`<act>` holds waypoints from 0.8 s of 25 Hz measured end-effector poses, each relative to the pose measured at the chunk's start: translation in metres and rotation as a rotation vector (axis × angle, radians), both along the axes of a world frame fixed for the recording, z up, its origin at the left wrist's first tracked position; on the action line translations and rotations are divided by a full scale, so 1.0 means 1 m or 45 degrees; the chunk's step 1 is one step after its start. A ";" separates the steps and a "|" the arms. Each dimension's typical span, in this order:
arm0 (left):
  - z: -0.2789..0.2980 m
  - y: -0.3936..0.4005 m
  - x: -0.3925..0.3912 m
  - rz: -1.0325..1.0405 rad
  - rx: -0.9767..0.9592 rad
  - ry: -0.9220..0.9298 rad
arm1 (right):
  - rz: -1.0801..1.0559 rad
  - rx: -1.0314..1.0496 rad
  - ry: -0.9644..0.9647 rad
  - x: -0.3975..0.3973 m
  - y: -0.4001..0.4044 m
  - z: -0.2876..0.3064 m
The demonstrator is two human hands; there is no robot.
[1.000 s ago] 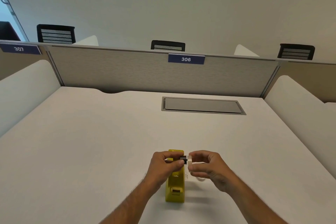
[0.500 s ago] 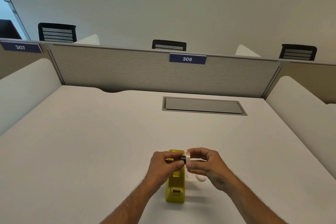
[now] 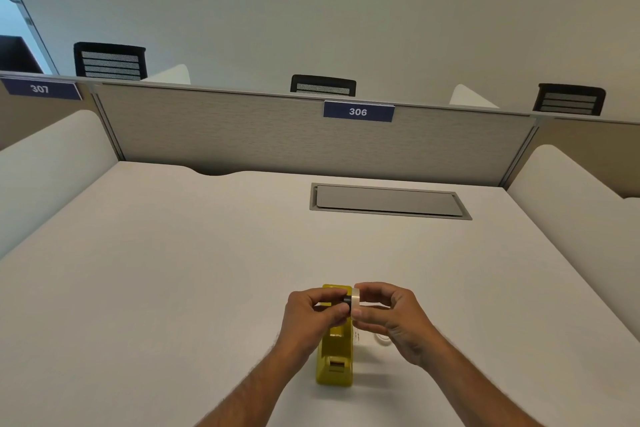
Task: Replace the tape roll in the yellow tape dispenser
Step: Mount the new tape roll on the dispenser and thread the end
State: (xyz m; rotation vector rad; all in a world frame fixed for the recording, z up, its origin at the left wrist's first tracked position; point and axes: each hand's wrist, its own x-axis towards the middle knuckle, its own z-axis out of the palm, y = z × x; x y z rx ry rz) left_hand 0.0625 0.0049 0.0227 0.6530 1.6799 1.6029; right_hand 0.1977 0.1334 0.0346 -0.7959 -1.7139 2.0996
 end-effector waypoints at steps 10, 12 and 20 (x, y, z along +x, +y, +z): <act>0.001 -0.008 -0.007 -0.159 -0.034 -0.032 | 0.074 0.078 -0.024 -0.004 0.000 -0.004; -0.001 -0.010 -0.009 -0.211 -0.040 -0.015 | 0.065 0.113 -0.058 -0.005 -0.001 -0.005; -0.017 -0.010 -0.020 -0.140 -0.181 0.231 | 0.045 0.456 -0.258 -0.017 -0.001 -0.005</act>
